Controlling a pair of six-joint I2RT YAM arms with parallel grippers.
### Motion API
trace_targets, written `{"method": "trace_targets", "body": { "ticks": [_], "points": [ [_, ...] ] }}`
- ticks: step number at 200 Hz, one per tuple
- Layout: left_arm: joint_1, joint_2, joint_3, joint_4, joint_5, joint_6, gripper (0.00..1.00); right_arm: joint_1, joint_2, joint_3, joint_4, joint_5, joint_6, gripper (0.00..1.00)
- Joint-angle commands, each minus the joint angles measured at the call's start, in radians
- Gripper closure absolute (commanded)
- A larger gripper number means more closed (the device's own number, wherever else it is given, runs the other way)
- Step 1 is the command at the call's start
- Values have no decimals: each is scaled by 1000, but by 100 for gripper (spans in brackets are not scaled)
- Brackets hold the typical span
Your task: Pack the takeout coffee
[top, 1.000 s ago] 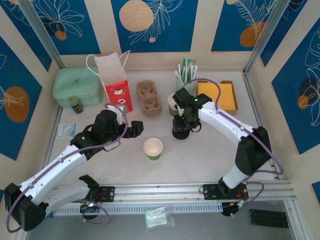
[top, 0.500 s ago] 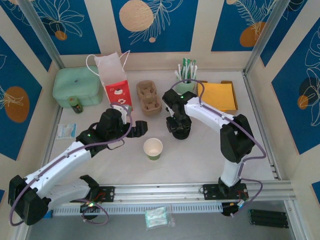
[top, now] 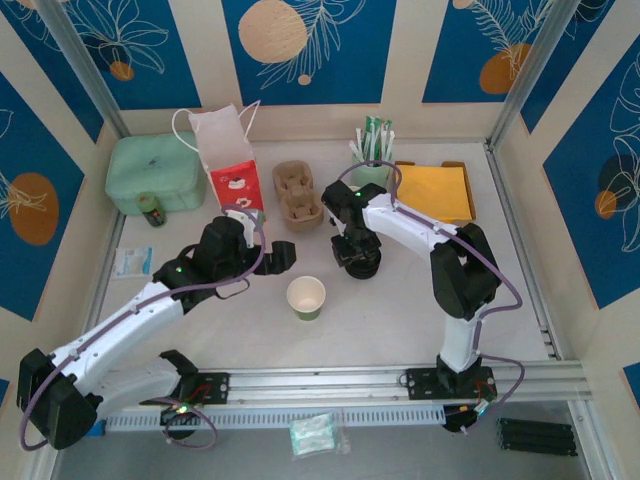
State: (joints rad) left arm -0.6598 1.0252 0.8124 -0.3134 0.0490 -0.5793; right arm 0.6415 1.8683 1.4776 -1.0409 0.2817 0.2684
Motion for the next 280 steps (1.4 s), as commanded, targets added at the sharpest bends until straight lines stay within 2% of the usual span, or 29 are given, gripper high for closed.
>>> {"method": "trace_targets", "body": {
  "ticks": [1, 73, 170, 247, 280],
  "points": [
    [-13, -5, 31, 14, 11, -11, 1, 3, 16, 16, -15, -4, -11, 55],
    [-12, -9, 30, 10, 6, -7, 1, -5, 33, 19, -11, -12, -18, 59],
    [-12, -13, 33, 6, 0, 1, 1, -6, 19, 42, -27, -16, -22, 82],
    [-11, -8, 43, 12, 6, 4, 1, -20, -65, 55, -44, -12, -14, 90],
    [-11, -18, 54, 22, -5, -15, 1, -20, -135, 68, -48, -34, -2, 90]
  ]
}}
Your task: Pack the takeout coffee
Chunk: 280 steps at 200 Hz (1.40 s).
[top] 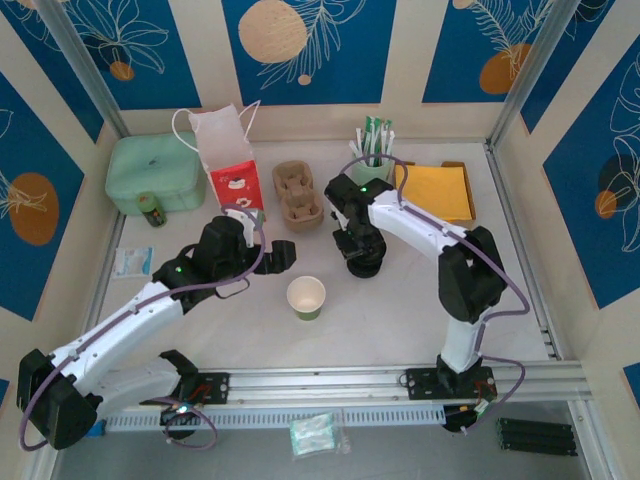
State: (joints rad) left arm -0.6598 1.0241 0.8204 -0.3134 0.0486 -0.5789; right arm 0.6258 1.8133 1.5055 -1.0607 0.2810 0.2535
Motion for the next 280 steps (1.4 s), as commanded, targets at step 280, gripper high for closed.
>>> {"method": "trace_targets", "body": {
  "ticks": [280],
  "points": [
    [64, -48, 104, 699, 158, -671, 0, -120, -451, -208, 1345, -1026, 894, 91]
  ]
}}
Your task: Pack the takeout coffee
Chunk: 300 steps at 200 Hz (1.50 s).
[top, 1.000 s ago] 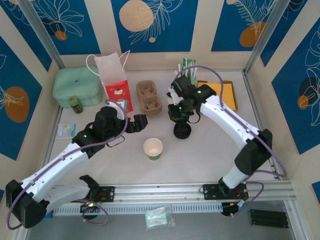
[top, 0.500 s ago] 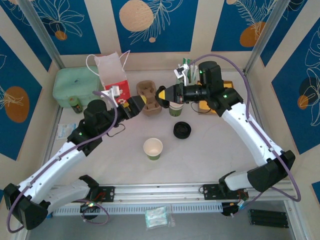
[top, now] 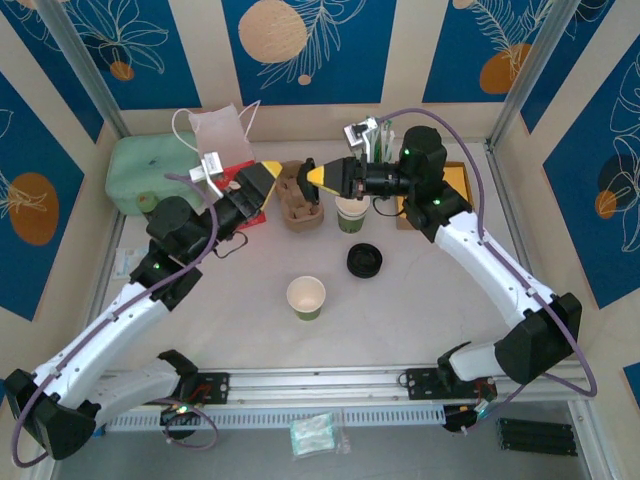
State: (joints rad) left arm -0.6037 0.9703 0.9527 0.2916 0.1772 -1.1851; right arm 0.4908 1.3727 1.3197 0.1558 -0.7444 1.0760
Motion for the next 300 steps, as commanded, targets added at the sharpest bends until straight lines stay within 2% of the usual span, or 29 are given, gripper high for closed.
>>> {"method": "trace_targets", "body": {
  "ticks": [1, 139, 184, 262, 300],
  "points": [
    [7, 6, -29, 96, 31, -67, 0, 17, -10, -22, 131, 2, 73, 91],
    [9, 87, -83, 282, 50, -195, 1, 72, 33, -40, 252, 41, 147, 93],
    [7, 98, -90, 308, 50, -212, 6, 77, 37, -40, 260, 45, 151, 93],
    [7, 116, -101, 335, 52, -232, 6, 89, 45, -39, 272, 48, 156, 94],
    [8, 124, -105, 359, 53, -243, 14, 94, 52, -44, 278, 49, 160, 94]
  ]
}}
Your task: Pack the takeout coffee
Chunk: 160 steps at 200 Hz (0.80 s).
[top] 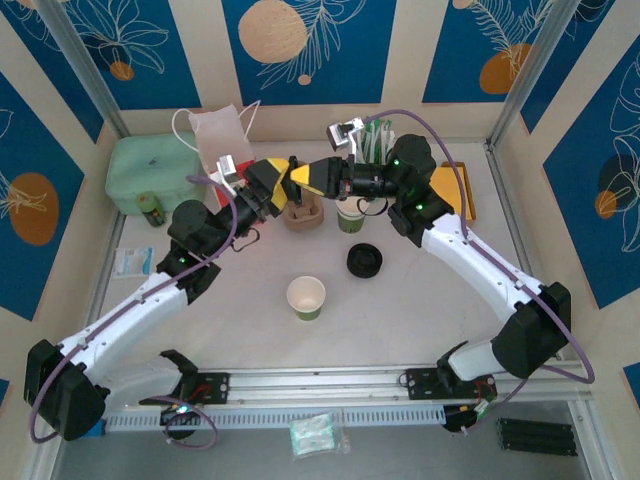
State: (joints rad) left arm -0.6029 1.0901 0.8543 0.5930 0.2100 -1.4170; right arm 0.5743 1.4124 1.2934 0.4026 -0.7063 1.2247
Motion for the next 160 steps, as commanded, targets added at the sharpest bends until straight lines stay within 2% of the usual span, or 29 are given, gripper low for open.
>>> {"method": "trace_targets", "body": {
  "ticks": [1, 65, 126, 142, 160],
  "points": [
    [7, 5, -6, 57, 20, -11, 14, 9, 12, -17, 32, 11, 12, 94],
    [6, 11, -15, 90, 15, -27, 26, 10, 16, -31, 46, 14, 18, 94],
    [6, 13, -24, 101, 15, -29, 28, 10, 25, -36, 47, 19, 21, 94],
    [7, 13, -27, 98, 17, -23, 29, 10, 26, -39, 45, 21, 19, 89],
    [6, 11, -37, 90, 15, -13, 31, 7, 21, -42, 32, 28, 13, 79]
  ]
}}
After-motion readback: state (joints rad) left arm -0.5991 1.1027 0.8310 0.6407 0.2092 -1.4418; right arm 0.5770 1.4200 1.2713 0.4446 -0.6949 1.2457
